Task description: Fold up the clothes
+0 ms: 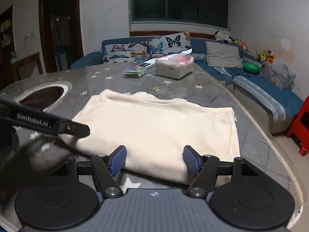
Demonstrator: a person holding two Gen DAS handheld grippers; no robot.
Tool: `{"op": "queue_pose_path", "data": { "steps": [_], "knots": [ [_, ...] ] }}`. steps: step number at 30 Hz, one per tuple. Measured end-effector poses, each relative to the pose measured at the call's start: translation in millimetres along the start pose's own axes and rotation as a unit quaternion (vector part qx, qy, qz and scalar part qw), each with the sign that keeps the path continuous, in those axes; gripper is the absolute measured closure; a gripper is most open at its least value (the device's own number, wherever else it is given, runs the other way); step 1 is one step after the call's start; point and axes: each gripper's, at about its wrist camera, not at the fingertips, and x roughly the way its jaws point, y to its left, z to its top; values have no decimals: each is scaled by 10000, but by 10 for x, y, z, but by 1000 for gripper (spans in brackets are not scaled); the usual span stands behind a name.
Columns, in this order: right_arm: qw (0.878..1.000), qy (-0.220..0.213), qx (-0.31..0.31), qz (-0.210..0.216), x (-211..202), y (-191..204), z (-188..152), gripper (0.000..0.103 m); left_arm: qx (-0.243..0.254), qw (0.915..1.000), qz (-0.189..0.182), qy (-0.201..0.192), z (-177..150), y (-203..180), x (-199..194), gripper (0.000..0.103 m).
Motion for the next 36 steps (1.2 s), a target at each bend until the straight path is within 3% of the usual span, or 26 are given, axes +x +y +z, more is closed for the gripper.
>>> {"op": "queue_pose_path", "data": {
  "steps": [5, 15, 28, 36],
  "knots": [
    [9999, -80, -111, 25, -55, 49, 66, 35, -64, 10000, -34, -39, 8, 16, -77, 49],
    [9998, 14, -193, 100, 55, 152, 54, 23, -103, 9999, 38, -11, -17, 65, -131, 42],
    [9998, -24, -182, 55, -169, 277, 7, 7, -40, 9999, 93, -39, -126, 17, -331, 19],
    [9999, -60, -34, -122, -299, 324, -52, 0, 83, 9996, 239, -108, -241, -10, -468, 11]
  ]
}}
